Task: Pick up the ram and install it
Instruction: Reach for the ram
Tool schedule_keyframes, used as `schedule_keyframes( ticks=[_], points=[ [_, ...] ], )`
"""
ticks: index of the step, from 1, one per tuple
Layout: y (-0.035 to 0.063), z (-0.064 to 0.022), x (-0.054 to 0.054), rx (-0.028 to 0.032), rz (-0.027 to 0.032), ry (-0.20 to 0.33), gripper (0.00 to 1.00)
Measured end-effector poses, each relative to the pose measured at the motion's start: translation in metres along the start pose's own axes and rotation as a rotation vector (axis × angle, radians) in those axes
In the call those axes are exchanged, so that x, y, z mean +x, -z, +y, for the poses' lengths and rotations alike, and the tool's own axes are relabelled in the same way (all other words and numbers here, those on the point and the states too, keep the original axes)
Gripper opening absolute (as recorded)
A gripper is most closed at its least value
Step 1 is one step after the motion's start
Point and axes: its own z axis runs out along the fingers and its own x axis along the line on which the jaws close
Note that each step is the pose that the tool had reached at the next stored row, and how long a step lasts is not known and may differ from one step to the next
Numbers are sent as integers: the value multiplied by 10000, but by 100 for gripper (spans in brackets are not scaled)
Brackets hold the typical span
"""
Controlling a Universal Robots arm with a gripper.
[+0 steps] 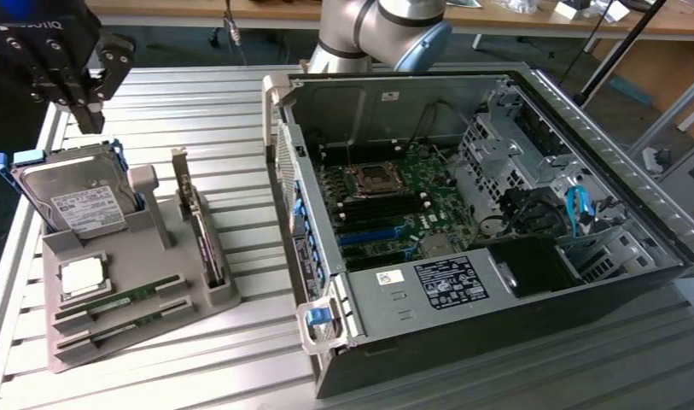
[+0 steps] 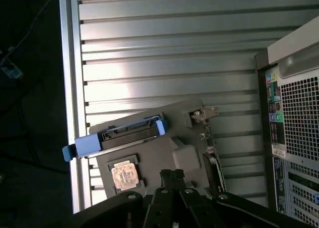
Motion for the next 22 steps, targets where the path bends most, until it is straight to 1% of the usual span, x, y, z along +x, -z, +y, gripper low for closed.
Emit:
schedule_keyframes(
  ticks=[3, 9, 10, 12, 14, 17, 18, 22],
  points=[
    [2, -8, 105, 0, 0, 0, 10],
    [4, -11, 117, 0, 1, 1, 10],
    [3, -26, 116, -1, -1, 2, 10],
    [6, -83, 111, 0, 0, 1, 10],
    [10, -182, 104, 0, 0, 0, 10],
    [15, -268, 97, 1, 1, 1, 10],
    [16, -316, 93, 0, -1, 1, 10],
    [20, -411, 86, 3, -1, 1, 10]
  ],
)
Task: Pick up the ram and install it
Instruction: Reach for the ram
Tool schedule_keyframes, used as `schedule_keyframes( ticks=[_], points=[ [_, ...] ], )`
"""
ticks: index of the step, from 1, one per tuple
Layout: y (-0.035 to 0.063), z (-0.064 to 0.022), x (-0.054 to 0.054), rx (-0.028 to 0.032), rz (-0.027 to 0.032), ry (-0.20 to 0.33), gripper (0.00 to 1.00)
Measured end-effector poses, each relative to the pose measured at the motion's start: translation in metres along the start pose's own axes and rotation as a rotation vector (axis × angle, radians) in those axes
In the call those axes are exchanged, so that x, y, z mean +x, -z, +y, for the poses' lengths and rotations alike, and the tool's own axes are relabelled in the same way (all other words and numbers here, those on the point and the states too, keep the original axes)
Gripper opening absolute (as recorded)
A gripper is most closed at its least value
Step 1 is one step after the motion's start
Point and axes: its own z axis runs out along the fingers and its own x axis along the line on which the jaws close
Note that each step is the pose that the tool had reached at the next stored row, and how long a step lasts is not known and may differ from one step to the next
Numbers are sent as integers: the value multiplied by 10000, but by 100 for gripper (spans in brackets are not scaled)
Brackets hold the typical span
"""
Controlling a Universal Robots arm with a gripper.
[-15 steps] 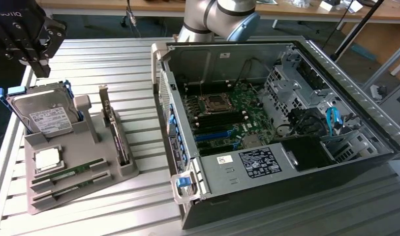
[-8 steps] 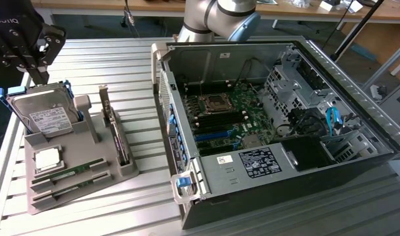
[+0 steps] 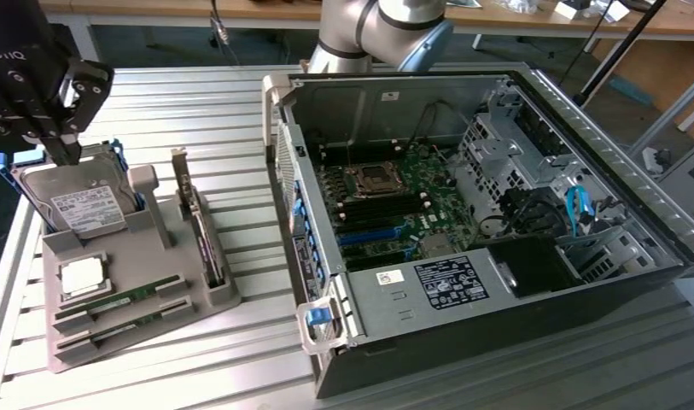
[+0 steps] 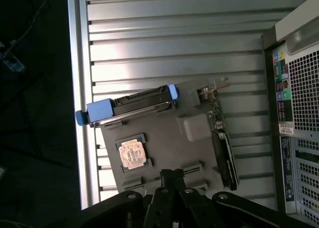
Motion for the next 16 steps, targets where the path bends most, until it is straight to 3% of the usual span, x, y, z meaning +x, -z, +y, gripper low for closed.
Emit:
schedule_keyframes(
  ticks=[16],
  points=[
    [19, -475, -36, 98, -8, 3, 10]
  ],
)
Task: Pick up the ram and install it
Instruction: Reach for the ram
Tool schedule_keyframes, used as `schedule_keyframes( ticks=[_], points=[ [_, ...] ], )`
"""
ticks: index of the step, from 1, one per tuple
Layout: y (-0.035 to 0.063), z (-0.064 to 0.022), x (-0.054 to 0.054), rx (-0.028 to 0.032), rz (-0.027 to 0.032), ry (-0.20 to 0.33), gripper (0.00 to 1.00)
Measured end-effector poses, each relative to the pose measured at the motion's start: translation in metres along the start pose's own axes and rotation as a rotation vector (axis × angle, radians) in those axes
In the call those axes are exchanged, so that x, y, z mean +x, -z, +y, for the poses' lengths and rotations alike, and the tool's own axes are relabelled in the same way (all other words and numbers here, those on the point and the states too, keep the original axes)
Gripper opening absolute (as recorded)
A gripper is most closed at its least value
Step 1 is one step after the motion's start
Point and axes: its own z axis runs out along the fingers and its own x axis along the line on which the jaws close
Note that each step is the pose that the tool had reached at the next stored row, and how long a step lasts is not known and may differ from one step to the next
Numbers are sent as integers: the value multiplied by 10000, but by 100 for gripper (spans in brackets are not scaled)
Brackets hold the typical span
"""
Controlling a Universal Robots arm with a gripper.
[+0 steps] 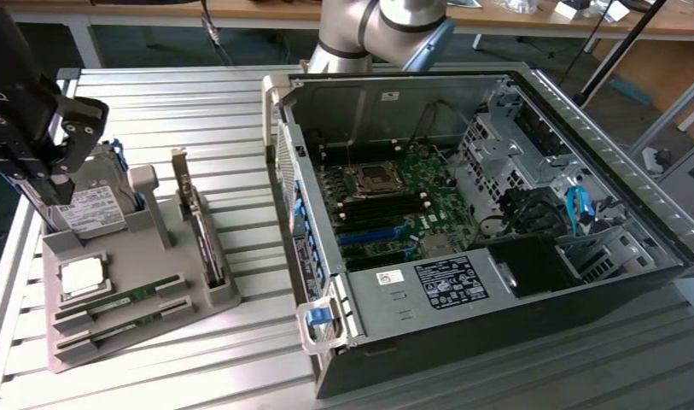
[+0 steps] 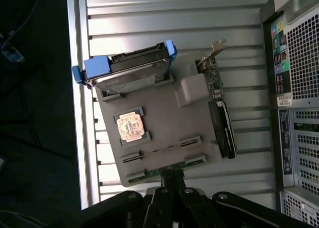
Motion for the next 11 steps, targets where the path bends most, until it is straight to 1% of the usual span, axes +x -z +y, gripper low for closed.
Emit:
schedule_keyframes(
  ticks=[6, 8, 11],
  points=[
    [5, -174, -13, 37, -3, 1, 10],
    [6, -208, -16, 51, -3, 2, 10],
    [6, -209, -16, 52, -4, 1, 10]
  ],
)
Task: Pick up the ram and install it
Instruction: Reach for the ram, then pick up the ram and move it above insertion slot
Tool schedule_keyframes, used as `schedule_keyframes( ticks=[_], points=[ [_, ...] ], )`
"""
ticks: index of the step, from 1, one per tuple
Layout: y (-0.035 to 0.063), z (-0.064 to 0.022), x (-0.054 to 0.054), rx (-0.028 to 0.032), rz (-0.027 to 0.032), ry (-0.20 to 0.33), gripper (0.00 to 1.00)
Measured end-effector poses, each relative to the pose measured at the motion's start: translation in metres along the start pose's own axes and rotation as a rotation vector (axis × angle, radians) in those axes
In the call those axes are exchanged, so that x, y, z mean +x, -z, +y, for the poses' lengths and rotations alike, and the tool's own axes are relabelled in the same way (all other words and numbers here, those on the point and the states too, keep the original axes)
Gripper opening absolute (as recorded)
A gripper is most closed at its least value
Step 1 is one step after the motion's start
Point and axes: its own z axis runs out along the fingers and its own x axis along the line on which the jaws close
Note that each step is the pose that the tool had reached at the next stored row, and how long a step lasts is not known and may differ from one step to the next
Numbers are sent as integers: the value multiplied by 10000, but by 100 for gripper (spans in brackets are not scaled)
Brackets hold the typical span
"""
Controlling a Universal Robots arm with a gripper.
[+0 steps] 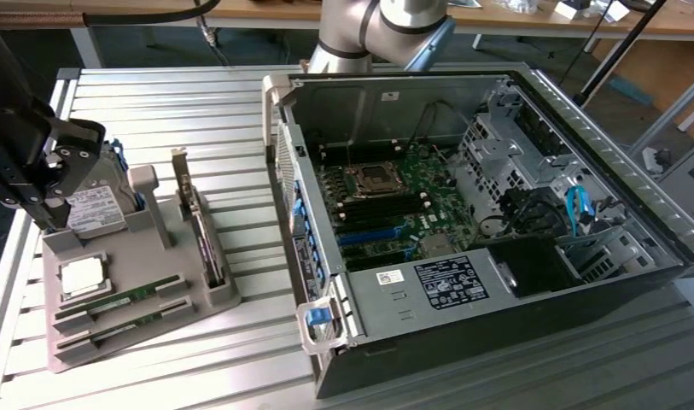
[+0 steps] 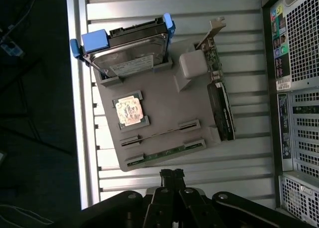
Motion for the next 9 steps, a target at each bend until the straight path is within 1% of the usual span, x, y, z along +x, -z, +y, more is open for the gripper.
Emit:
schedule_keyframes(
  ticks=[9],
  points=[
    [0, 0, 0, 0, 0, 0, 10]
  ],
)
